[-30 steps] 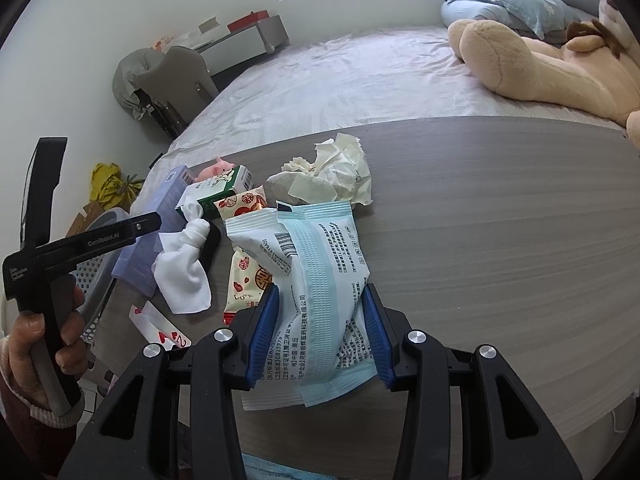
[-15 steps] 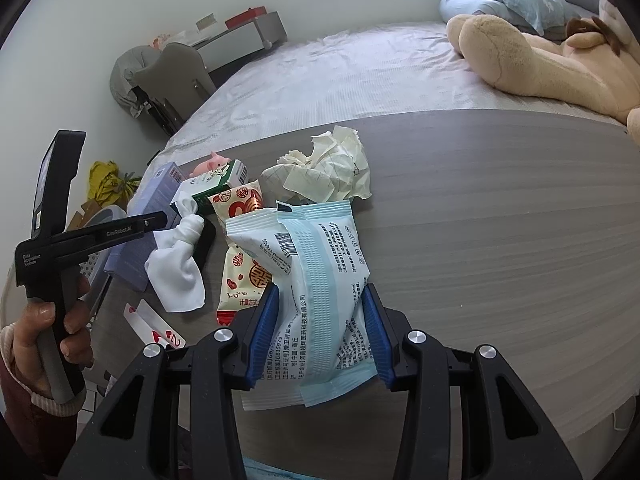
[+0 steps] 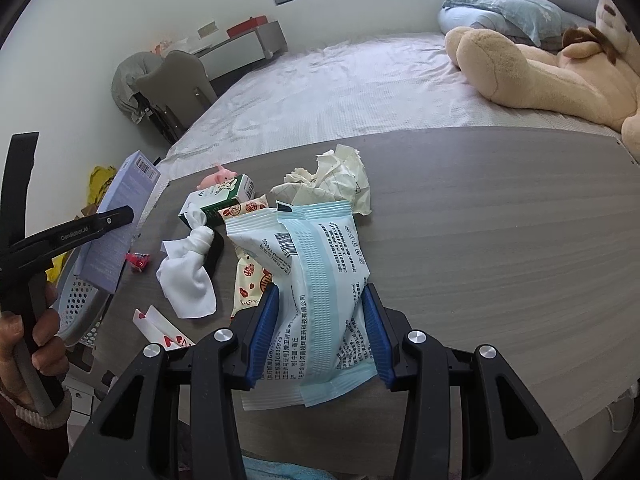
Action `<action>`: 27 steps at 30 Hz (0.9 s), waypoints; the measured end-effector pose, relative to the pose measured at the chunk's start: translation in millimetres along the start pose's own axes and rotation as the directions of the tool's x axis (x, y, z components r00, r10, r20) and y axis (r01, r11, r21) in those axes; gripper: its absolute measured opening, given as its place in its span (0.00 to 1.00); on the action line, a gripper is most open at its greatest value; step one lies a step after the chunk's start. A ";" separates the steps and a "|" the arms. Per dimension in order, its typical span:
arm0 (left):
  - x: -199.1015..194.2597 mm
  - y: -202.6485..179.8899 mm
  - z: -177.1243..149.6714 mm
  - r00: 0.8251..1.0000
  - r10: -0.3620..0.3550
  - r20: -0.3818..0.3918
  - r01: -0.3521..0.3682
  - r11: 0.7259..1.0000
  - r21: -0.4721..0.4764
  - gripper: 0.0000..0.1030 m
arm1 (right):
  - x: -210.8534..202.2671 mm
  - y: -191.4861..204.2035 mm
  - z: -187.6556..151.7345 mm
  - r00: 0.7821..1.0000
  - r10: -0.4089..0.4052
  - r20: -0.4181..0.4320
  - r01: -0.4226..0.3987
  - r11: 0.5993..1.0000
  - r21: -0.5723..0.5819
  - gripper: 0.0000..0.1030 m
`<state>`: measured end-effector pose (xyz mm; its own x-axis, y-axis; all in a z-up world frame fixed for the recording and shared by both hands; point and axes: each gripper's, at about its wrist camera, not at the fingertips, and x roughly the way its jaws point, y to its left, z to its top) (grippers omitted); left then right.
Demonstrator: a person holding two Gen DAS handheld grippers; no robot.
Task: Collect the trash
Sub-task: 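Lift the mask packet with the right gripper while the left gripper grasps the lavender box, then carry both held items over the grey basket and open both grippers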
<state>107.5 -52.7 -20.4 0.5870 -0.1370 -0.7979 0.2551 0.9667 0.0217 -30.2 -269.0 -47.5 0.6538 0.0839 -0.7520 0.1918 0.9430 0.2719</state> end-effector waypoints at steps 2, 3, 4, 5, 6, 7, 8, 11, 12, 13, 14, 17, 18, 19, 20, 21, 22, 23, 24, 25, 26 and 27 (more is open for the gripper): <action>-9.8 2.6 -3.8 1.000 -0.002 0.014 0.003 1.000 -0.005 0.30 | -4.0 3.5 0.7 1.000 0.001 0.008 -0.001 1.000 -0.009 0.41; -14.0 3.8 -6.5 1.000 -0.003 0.019 0.003 1.000 -0.007 0.30 | -5.9 6.0 0.5 1.000 0.002 0.012 -0.002 1.000 -0.013 0.41; -18.8 5.7 -9.6 1.000 -0.003 0.026 0.003 1.000 -0.010 0.30 | -7.9 8.6 0.8 1.000 0.004 0.016 -0.003 1.000 -0.019 0.41; -23.6 7.8 -12.7 0.999 0.000 0.033 0.001 1.000 -0.014 0.30 | -9.2 11.1 1.4 1.000 0.005 0.020 -0.005 1.000 -0.025 0.41; -28.3 10.4 -15.9 0.999 0.002 0.040 -0.001 1.000 -0.019 0.30 | -11.1 14.1 1.4 1.000 0.008 0.024 -0.007 0.999 -0.032 0.41; -32.2 13.4 -17.9 0.999 0.003 0.046 -0.002 1.000 -0.024 0.30 | -12.8 17.0 1.3 1.000 0.011 0.028 -0.010 0.999 -0.038 0.41; -36.1 15.8 -20.8 0.999 0.006 0.052 -0.005 1.000 -0.029 0.30 | -14.3 20.2 1.4 0.999 0.014 0.032 -0.013 0.999 -0.044 0.41; -47.7 25.8 -29.6 0.998 0.017 0.068 -0.014 0.999 -0.049 0.30 | -17.8 29.0 2.3 0.999 0.032 0.039 -0.030 0.998 -0.058 0.41; -50.8 29.5 -32.5 0.997 0.019 0.071 -0.015 0.998 -0.057 0.30 | -18.6 33.0 2.2 0.998 0.040 0.040 -0.038 0.997 -0.063 0.41; -53.9 34.4 -36.3 0.997 0.022 0.072 -0.017 0.998 -0.067 0.30 | -19.0 37.0 1.8 0.998 0.048 0.042 -0.045 0.997 -0.067 0.41; -56.4 39.0 -40.0 0.997 0.027 0.071 -0.021 0.997 -0.076 0.30 | -18.9 42.1 1.4 0.998 0.055 0.044 -0.052 0.996 -0.074 0.41; -60.6 53.3 -49.9 0.997 0.041 0.062 -0.035 0.994 -0.100 0.30 | -14.3 58.1 2.2 0.996 0.078 0.039 -0.074 0.992 -0.098 0.41; -61.9 57.7 -53.1 0.997 0.049 0.061 -0.043 0.993 -0.107 0.30 | -12.1 63.9 2.9 0.995 0.090 0.035 -0.086 0.991 -0.106 0.41; -63.9 64.4 -56.9 0.996 0.062 0.059 -0.055 0.992 -0.117 0.30 | -10.5 70.2 3.7 0.994 0.100 0.032 -0.096 0.989 -0.115 0.41; -64.8 69.6 -59.2 0.996 0.070 0.060 -0.062 0.990 -0.124 0.30 | -8.2 77.0 4.7 0.994 0.110 0.028 -0.106 0.986 -0.128 0.41; -66.8 76.5 -62.2 0.995 0.084 0.061 -0.075 0.988 -0.135 0.30 | -5.9 83.6 6.2 0.993 0.116 0.023 -0.112 0.984 -0.141 0.41; -68.3 81.5 -64.1 0.993 0.096 0.063 -0.086 0.986 -0.144 0.30 | -3.6 90.2 7.3 0.992 0.123 0.020 -0.119 0.981 -0.153 0.41; -69.3 85.9 -65.0 0.992 0.106 0.064 -0.095 0.984 -0.151 0.30 | -1.1 96.7 8.7 0.991 0.131 0.015 -0.126 0.978 -0.164 0.41; -70.4 90.5 -66.2 0.991 0.115 0.066 -0.104 0.982 -0.158 0.30 | 1.4 102.5 9.8 0.991 0.136 0.009 -0.133 0.976 -0.175 0.41; -72.0 97.8 -68.0 0.990 0.127 0.067 -0.114 0.979 -0.169 0.30 | 3.7 108.9 10.7 0.990 0.142 0.005 -0.138 0.973 -0.185 0.41; -73.1 103.6 -69.3 0.989 0.133 0.066 -0.120 0.977 -0.179 0.30 | 6.0 115.2 11.9 0.989 0.148 0.002 -0.144 0.970 -0.195 0.41; -74.3 109.9 -70.5 0.988 0.137 0.066 -0.122 0.974 -0.190 0.30 | 8.1 121.8 12.8 0.988 0.153 -0.001 -0.150 0.967 -0.204 0.41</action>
<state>37.7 79.0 -1.2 0.6658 -0.0171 -0.7459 0.0306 0.9995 0.0045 7.8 -157.6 -12.8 0.6747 0.2278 -0.7021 -0.0624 0.9654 0.2532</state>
